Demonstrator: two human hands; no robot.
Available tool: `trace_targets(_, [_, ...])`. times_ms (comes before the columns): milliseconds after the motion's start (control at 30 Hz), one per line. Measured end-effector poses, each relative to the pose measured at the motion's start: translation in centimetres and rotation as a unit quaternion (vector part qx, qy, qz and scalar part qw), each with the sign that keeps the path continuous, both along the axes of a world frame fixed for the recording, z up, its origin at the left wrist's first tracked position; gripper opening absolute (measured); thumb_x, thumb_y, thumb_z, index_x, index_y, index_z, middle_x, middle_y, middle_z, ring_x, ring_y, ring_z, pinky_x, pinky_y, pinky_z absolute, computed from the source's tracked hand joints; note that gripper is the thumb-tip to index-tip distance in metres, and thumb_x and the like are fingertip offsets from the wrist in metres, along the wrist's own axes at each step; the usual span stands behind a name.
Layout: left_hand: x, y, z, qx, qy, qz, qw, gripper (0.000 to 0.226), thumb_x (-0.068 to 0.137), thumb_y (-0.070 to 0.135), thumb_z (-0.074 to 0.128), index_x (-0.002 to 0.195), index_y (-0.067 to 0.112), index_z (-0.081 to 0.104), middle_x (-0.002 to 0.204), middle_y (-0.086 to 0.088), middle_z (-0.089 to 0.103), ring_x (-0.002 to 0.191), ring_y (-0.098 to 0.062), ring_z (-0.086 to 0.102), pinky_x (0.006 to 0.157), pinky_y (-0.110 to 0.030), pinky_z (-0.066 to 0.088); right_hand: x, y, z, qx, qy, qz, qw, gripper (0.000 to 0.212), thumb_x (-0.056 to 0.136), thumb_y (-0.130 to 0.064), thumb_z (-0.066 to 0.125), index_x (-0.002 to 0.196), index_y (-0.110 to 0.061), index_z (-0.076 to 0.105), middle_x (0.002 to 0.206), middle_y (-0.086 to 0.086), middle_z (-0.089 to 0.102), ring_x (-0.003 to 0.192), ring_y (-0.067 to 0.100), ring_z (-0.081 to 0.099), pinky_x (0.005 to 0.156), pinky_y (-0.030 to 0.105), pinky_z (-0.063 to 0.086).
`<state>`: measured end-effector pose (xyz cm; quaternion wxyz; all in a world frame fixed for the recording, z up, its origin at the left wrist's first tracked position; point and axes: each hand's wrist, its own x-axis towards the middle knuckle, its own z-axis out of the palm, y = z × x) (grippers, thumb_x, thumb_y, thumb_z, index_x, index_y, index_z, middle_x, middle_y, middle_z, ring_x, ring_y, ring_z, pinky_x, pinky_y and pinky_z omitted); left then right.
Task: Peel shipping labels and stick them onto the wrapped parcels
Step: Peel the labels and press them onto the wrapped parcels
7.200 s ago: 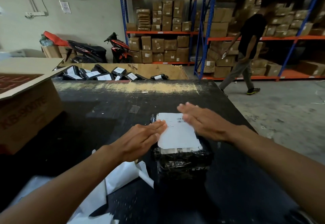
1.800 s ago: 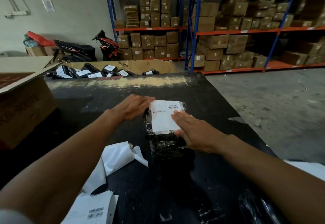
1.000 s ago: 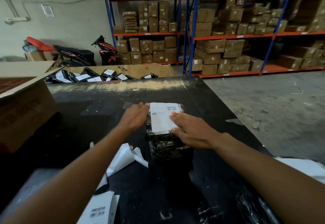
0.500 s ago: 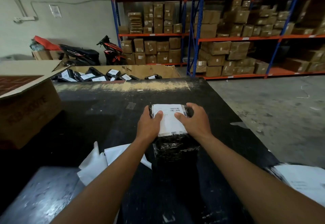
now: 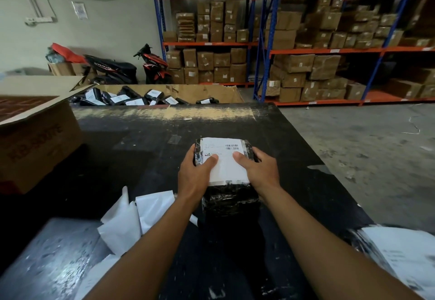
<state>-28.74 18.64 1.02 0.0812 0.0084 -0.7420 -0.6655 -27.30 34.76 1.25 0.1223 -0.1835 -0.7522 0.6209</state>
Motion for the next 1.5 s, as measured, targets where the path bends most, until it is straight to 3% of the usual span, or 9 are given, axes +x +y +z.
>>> trace_targets(200, [1.6, 0.5, 0.3, 0.009, 0.055, 0.042, 0.998, 0.080, 0.074, 0.035, 0.078, 0.146, 0.022, 0.043, 0.128, 0.000, 0.064, 0.106, -0.014, 0.066, 0.088, -0.041, 0.058, 2.4, -0.5, 0.9, 0.021, 0.042, 0.010, 0.999, 0.075, 0.073, -0.055, 0.074, 0.139, -0.026, 0.054, 0.122, -0.008, 0.068, 0.107, 0.012, 0.065, 0.088, 0.026, 0.052])
trace_targets(333, [1.6, 0.7, 1.2, 0.022, 0.071, 0.045, 0.996, 0.080, 0.072, 0.031, 0.082, 0.143, 0.018, 0.048, 0.127, -0.002, 0.065, 0.107, -0.016, 0.066, 0.088, -0.041, 0.058, 2.2, -0.1, 1.5, -0.002, 0.060, 0.011, 0.998, 0.040, 0.078, -0.040, 0.076, 0.115, -0.027, 0.068, 0.099, -0.009, 0.074, 0.087, 0.009, 0.070, 0.083, 0.036, 0.060])
trace_targets(467, [1.7, 0.8, 2.9, 0.036, 0.071, 0.041, 0.996, 0.070, 0.077, 0.020, 0.081, 0.140, 0.017, 0.051, 0.120, -0.004, 0.066, 0.102, -0.019, 0.068, 0.082, -0.040, 0.060, 1.6, 0.2, 3.1, -0.040, 0.069, 0.004, 0.997, 0.083, 0.066, -0.044, 0.083, 0.140, -0.021, 0.053, 0.126, -0.002, 0.067, 0.101, 0.014, 0.069, 0.089, 0.038, 0.058])
trace_targets(600, [2.8, 0.7, 3.8, 0.057, 0.071, 0.047, 0.995, 0.064, 0.078, 0.015, 0.080, 0.137, 0.015, 0.054, 0.115, -0.003, 0.067, 0.098, -0.018, 0.068, 0.080, -0.036, 0.060, 2.2, 0.5, 3.7, -0.075, 0.070, 0.006, 0.995, 0.100, 0.056, -0.046, 0.087, 0.143, -0.019, 0.046, 0.135, 0.003, 0.061, 0.107, 0.018, 0.067, 0.092, 0.040, 0.057])
trace_targets(867, [8.8, -1.1, 3.3, 0.065, 0.036, 0.041, 0.996, 0.063, 0.076, 0.020, 0.081, 0.134, 0.014, 0.057, 0.115, -0.004, 0.069, 0.095, -0.019, 0.070, 0.082, -0.042, 0.060, 8.5, -0.2, 2.7, -0.086, 0.069, 0.037, 0.993, 0.090, 0.065, -0.036, 0.085, 0.144, -0.016, 0.046, 0.138, 0.005, 0.059, 0.109, 0.020, 0.067, 0.093, 0.042, 0.056])
trace_targets(1033, [15.0, -2.7, 1.1, 0.029, 0.009, 0.029, 0.999, 0.073, 0.065, 0.042, 0.079, 0.131, 0.021, 0.059, 0.114, 0.002, 0.070, 0.096, -0.017, 0.069, 0.084, -0.043, 0.059, 15.2, -2.4, 0.6, -0.065, 0.050, -0.005, 0.997, 0.092, 0.050, -0.051, 0.082, 0.134, -0.020, 0.059, 0.118, -0.001, 0.071, 0.099, 0.017, 0.071, 0.089, 0.041, 0.058])
trace_targets(1233, [23.0, -3.8, -2.2, 0.002, -0.046, 0.009, 0.999, 0.069, 0.067, 0.044, 0.076, 0.130, 0.023, 0.058, 0.117, 0.001, 0.069, 0.099, -0.018, 0.067, 0.089, -0.043, 0.057, 23.1, -3.5, -3.0, -0.040, 0.000, -0.031, 0.999, 0.113, 0.036, -0.063, 0.086, 0.135, -0.016, 0.058, 0.122, 0.001, 0.070, 0.102, 0.019, 0.070, 0.093, 0.041, 0.057])
trace_targets(1400, [27.2, -3.6, -3.7, -0.007, -0.068, 0.004, 0.998, 0.059, 0.081, 0.030, 0.076, 0.135, 0.019, 0.053, 0.125, -0.003, 0.064, 0.105, -0.020, 0.063, 0.094, -0.043, 0.054, 26.8, -3.3, -5.3, -0.053, -0.015, -0.028, 0.998, 0.135, 0.021, -0.072, 0.086, 0.138, -0.012, 0.055, 0.129, 0.005, 0.066, 0.111, 0.024, 0.066, 0.096, 0.046, 0.054])
trace_targets(1500, [28.1, -3.4, -4.6, -0.019, -0.075, 0.007, 0.997, 0.062, 0.083, 0.031, 0.075, 0.139, 0.020, 0.050, 0.127, -0.002, 0.062, 0.105, -0.019, 0.062, 0.093, -0.042, 0.054, 28.3, -3.3, -5.3, -0.034, -0.032, -0.022, 0.999, 0.121, 0.039, -0.063, 0.089, 0.142, -0.012, 0.049, 0.136, 0.006, 0.060, 0.118, 0.025, 0.062, 0.101, 0.046, 0.050])
